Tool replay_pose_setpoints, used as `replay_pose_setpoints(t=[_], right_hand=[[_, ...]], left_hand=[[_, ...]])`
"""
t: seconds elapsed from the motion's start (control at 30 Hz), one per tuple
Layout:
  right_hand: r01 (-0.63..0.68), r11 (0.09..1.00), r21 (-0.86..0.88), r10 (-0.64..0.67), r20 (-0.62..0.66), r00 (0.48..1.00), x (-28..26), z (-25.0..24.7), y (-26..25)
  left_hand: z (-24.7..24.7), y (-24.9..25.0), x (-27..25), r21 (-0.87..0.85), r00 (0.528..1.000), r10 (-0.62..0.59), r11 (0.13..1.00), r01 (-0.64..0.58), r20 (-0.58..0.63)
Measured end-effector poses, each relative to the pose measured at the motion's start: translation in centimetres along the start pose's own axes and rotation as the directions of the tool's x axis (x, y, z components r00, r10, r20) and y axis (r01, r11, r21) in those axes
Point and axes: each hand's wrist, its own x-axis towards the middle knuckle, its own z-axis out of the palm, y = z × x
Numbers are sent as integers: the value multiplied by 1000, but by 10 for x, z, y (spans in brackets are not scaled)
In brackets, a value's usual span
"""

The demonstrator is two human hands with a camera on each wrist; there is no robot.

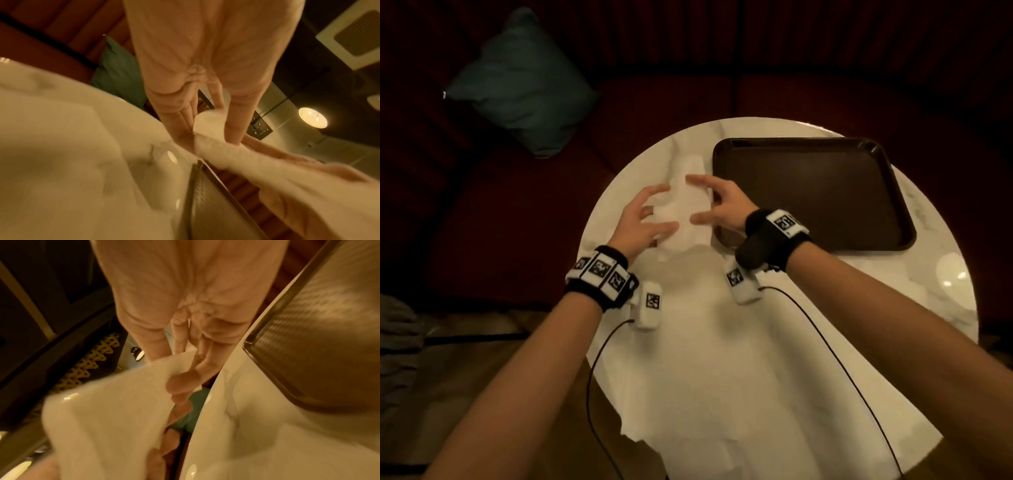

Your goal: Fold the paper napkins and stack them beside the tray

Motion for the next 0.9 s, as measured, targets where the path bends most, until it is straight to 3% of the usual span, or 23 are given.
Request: replay_pose_setpoints(t=[0.17, 0.27, 0.4, 0.53, 0.63, 0.73, 0.8, 0.9], right_hand=[[-145, 970, -195, 103, -208, 973, 78, 8, 10], [-248, 906, -342, 163, -259, 952, 100, 14, 20], [-304, 782, -544, 201, -241, 949, 104, 23, 35], [-194, 698, -689, 147, -128, 981, 88, 28, 38], [-202, 630, -750, 276, -27, 961, 78, 36, 38], [-196, 585, -787, 327, 8, 945, 72, 43, 36], [-168, 590, -790, 292, 14, 956, 62, 42, 27], [-113, 656, -746, 211, 38, 977, 29, 36, 5]], left_hand=[[-26, -6, 79, 234, 991, 101, 969, -79, -84], [-29, -24, 109, 389, 986, 122, 919, -70, -112], [-21, -55, 125, 580, 992, 118, 812, -73, -40], [-15, -65, 129, 715, 994, 106, 696, -71, -5], [-11, -60, 129, 769, 998, 57, 639, -23, -18], [-10, -49, 121, 857, 1000, 22, 515, -7, -5], [-14, -39, 108, 858, 999, 28, 512, -37, 26], [-25, -28, 70, 772, 992, 76, 623, -125, 99]])
